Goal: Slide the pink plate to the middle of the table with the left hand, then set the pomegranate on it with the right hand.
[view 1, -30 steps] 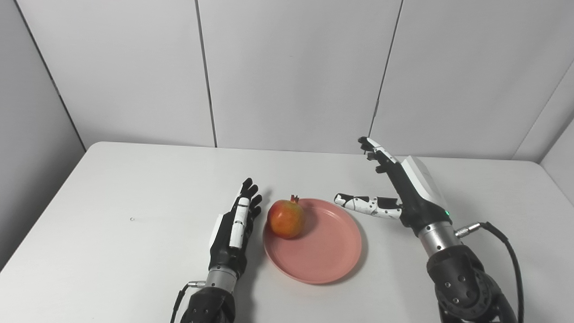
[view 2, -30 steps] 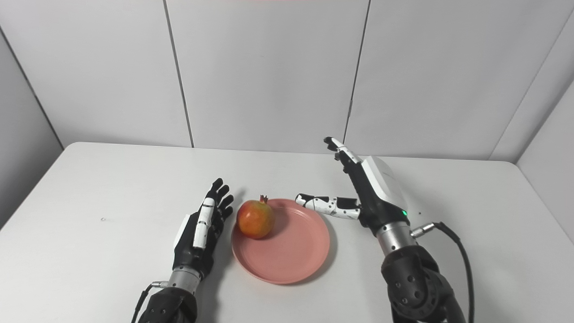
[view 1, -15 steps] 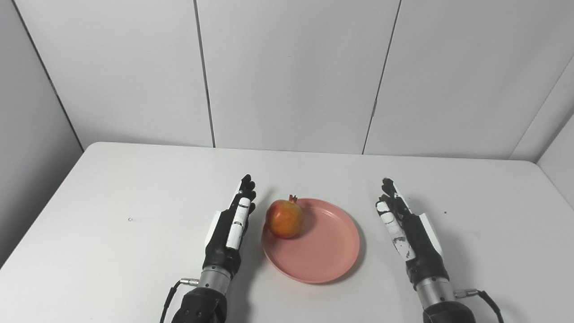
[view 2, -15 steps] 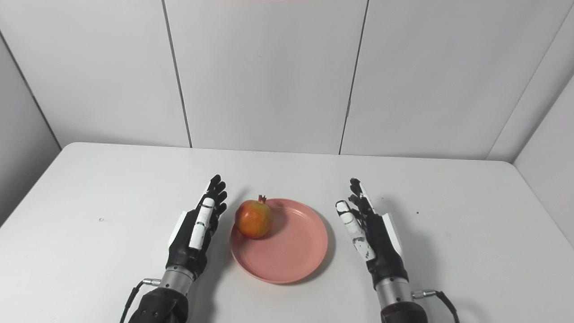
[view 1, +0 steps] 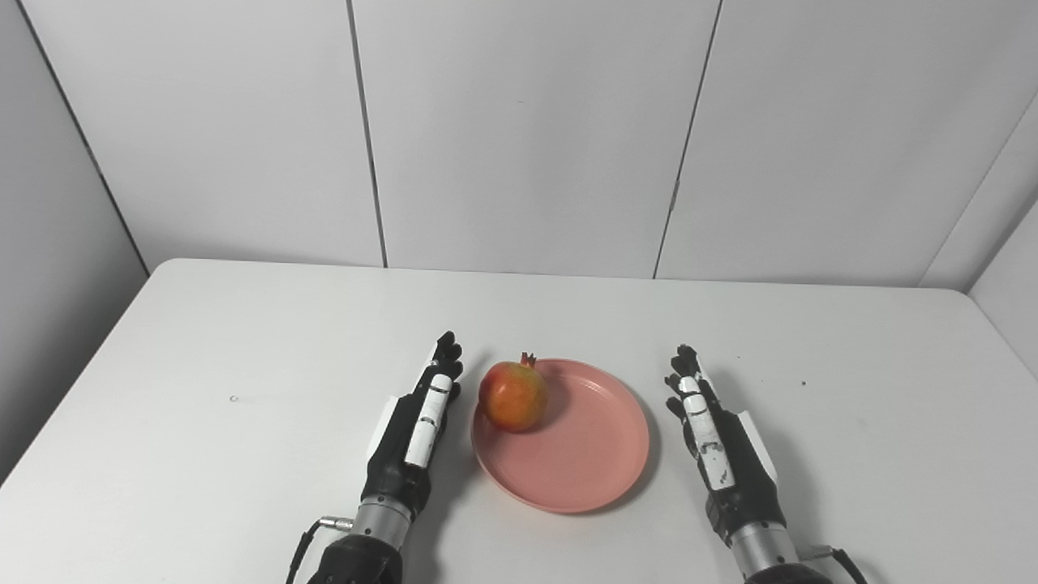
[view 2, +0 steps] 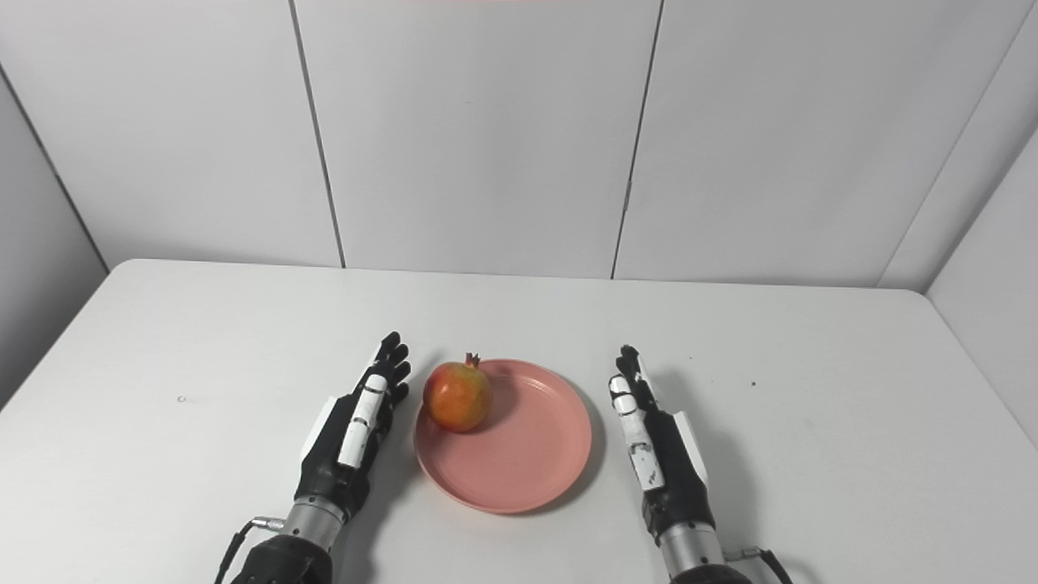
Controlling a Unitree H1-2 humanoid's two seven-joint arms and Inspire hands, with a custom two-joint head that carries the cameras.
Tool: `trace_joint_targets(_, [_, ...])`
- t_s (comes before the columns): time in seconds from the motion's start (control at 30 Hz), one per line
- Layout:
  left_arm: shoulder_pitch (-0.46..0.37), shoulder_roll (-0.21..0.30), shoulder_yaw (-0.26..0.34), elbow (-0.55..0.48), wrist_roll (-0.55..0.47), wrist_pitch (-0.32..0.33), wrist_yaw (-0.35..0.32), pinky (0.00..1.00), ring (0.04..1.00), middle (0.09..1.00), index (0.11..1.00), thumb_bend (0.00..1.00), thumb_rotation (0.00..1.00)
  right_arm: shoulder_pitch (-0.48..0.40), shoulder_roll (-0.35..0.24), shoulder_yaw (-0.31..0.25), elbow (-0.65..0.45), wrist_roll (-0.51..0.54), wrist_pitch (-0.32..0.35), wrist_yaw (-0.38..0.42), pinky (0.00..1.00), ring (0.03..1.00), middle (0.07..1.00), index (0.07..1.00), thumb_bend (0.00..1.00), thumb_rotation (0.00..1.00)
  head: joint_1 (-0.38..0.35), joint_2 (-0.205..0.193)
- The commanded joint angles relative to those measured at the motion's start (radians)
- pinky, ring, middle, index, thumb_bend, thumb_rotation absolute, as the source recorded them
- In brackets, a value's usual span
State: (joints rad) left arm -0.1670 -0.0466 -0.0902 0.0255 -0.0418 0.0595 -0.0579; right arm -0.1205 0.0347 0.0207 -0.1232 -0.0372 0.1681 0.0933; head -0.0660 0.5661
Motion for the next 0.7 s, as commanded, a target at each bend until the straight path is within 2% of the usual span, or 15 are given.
trace_joint_targets(0.0, [-0.014,-0.003,-0.005,-0.028,-0.002,-0.017,-0.013,1.00,1.000,1.000,1.000,0.43,1.00,-0.020,0.004,-0.002,-0.018,0.014,-0.068,-0.014,0.99,0.998,1.000,1.000,0.27,1.00,0.001,0.001])
trace_joint_targets(0.67, [-0.013,0.000,-0.004,-0.030,0.004,-0.015,-0.009,1.00,1.000,1.000,1.000,0.44,1.00,-0.013,0.005,0.005,-0.017,0.036,-0.061,-0.032,0.99,0.995,1.000,1.000,0.26,1.00,0.000,-0.001])
